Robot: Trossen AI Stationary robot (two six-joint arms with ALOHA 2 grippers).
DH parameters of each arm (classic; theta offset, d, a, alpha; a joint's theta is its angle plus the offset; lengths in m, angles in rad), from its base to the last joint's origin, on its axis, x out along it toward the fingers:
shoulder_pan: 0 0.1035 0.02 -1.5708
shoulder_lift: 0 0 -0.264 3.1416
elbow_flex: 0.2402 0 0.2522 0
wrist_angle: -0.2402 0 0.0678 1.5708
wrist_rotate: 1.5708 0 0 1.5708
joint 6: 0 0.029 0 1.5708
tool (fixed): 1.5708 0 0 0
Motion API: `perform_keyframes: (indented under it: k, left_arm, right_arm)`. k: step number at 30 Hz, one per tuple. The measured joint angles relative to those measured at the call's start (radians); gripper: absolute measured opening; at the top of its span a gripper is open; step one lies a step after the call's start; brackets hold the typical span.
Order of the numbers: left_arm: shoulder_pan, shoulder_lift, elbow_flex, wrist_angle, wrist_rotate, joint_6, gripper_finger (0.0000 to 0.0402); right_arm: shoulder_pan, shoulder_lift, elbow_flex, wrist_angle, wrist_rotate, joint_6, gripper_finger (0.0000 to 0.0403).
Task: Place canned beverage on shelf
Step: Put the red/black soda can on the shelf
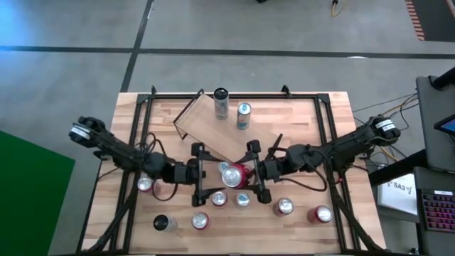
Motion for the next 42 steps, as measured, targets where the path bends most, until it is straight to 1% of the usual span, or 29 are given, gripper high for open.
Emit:
perform_keyframes:
  k: [2,8,15,17,23,24,26,29,31,33,36,39,42]
  left_arm:
    - [0.003,0.019,0.02,-0.006,0.034,-0.005,0.0347]
    - [0.021,0.074,0.087,-0.018,0.047,-0.009,0.0347]
    - [0.041,0.106,0.133,-0.025,0.1,-0.023,0.0346]
    - [0.045,0.106,0.138,-0.03,0.104,-0.026,0.0337]
    - [0.046,0.106,0.138,-0.034,0.105,-0.027,0.0286]
    - [0.047,0.106,0.138,-0.036,0.104,-0.028,0.0285]
    - [0.047,0.106,0.138,-0.038,0.102,-0.032,0.0285]
    - [0.047,0.102,0.138,-0.062,0.099,-0.045,0.0285]
    - [0.047,0.095,0.138,-0.091,0.072,-0.044,0.0285]
    - [0.042,0.076,0.138,-0.146,0.014,-0.042,0.0285]
    - [0.037,0.046,0.133,-0.229,-0.047,-0.047,0.0285]
    - [0.028,0.023,0.117,-0.269,-0.099,-0.055,0.0285]
    - [0.026,-0.008,0.093,-0.298,-0.147,-0.067,0.0285]
  right_arm:
    - [0.0,0.0,0.0,-0.002,-0.001,0.0,0.0287]
    - [0.0,0.002,0.0,0.0,0.0,0.0,0.0287]
    - [0.0,0.009,0.0,0.0,0.0,-0.001,0.0287]
    - [0.0,0.012,0.0,0.001,0.0,-0.001,0.0287]
    - [-0.001,0.013,0.0,-0.002,0.001,0.0,0.0287]
    - [-0.001,0.013,0.0,-0.002,0.002,0.0,0.0287]
    - [-0.001,0.013,0.0,-0.002,0.002,0.0,0.0298]
    - [-0.001,0.013,0.001,-0.002,0.013,0.016,0.033]
    - [0.001,0.012,0.001,-0.02,0.049,0.028,0.0349]
    - [0.001,0.006,0.001,-0.048,0.085,0.032,0.0359]
    - [0.0,-0.012,0.001,-0.096,0.11,0.056,0.0364]
    - [-0.001,-0.036,0.003,-0.151,0.117,0.085,0.0365]
    - [0.0,-0.06,0.033,-0.275,0.173,0.12,0.0366]
